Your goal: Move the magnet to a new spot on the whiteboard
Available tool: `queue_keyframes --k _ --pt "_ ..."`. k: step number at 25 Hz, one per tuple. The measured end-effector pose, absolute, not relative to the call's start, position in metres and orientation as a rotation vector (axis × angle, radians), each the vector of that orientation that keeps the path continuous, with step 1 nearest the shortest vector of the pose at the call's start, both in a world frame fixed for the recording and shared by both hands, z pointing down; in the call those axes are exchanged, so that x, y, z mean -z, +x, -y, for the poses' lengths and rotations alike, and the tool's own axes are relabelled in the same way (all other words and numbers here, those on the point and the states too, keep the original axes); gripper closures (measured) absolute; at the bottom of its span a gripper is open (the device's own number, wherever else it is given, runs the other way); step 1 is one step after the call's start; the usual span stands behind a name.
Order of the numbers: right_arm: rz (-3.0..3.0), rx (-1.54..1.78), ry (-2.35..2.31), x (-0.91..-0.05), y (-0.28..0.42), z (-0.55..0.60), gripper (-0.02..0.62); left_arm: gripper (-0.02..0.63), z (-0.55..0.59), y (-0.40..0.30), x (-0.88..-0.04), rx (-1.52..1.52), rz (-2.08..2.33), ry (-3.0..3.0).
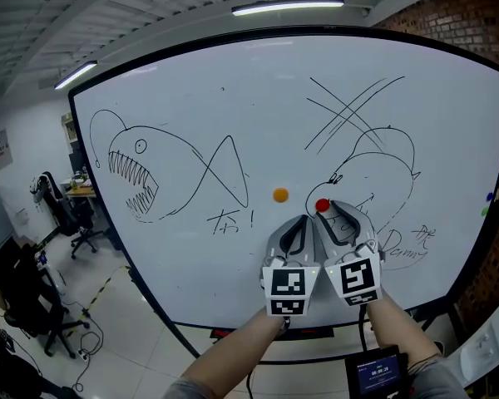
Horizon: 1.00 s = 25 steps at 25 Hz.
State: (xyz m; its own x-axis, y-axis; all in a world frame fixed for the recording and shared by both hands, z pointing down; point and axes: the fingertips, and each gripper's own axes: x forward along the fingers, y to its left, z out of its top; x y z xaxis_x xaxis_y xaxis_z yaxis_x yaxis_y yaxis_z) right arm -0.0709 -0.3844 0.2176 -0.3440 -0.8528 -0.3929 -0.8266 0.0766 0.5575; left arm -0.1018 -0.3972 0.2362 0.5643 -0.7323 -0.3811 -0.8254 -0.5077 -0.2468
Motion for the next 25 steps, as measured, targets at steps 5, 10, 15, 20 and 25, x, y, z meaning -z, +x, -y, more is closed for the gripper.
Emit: queue_keyframes --k 5,10,15,20,25 --pt "2.186 1.137 1.811 -0.221 -0.071 0.397 0.45 0.606 0.402 -0.103 -0.236 -0.32 -1.254 -2.416" --pt "2.132 1.162 1.814 -0.222 -0.071 0.397 0.469 0.604 0.403 -0.102 -0.238 -0.325 -1.26 -2.42" --pt "2.138 1.112 1.82 -0.227 -0.061 0.395 0.471 0.606 0.398 -0.092 -0.239 -0.338 -1.236 -2.422" --pt "2.155 1.019 1.862 -0.241 -0.027 0.39 0.471 0.606 0.387 -0.059 -0.244 -0.34 -1.166 -2.436" --pt "2.113 0.966 1.922 -0.254 0.021 0.372 0.471 0.606 0.373 -0.006 -0.254 -0.336 -1.077 -2.494"
